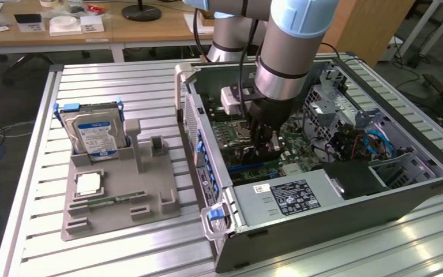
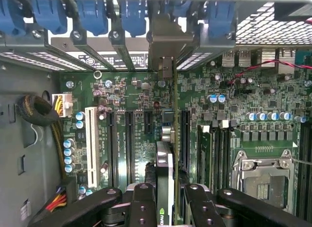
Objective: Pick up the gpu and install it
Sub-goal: 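Insert the gpu into the slot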
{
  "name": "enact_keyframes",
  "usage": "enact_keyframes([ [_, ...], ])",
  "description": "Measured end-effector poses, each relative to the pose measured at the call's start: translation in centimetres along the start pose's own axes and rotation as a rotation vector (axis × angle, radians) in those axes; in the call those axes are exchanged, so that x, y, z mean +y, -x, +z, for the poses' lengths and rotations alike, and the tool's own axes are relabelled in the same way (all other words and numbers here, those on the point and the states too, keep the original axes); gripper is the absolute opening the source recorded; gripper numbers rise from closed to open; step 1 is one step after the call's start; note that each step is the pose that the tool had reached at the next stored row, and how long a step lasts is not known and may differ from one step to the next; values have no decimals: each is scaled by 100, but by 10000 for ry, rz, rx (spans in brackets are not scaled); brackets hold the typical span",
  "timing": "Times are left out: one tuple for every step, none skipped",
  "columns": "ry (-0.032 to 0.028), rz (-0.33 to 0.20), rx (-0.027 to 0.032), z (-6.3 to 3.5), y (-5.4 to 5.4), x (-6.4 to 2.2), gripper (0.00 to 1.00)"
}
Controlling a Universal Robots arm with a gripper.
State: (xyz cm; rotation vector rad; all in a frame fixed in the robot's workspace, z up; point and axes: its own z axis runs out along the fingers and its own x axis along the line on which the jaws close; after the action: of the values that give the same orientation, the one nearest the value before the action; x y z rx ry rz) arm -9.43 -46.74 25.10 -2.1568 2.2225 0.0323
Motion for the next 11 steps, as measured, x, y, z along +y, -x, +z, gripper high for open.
enact_keyframes([
  [0,0,0,0,0,0,27],
  [1,0,1,0,0,0,27],
  [0,0,1,2,0,0,27],
  [-1,-1,-3,16,0,0,27],
  [-1,0,-2,27,-1,2,27],
  [-1,0,-1,29,-1,2,27],
  [0,0,0,29,-1,2,27],
  [0,0,1,29,-1,2,27],
  [1,-1,2,31,-2,2,27],
  [-1,0,-4,40,-1,3,27],
  [-2,0,-3,47,-2,4,27],
])
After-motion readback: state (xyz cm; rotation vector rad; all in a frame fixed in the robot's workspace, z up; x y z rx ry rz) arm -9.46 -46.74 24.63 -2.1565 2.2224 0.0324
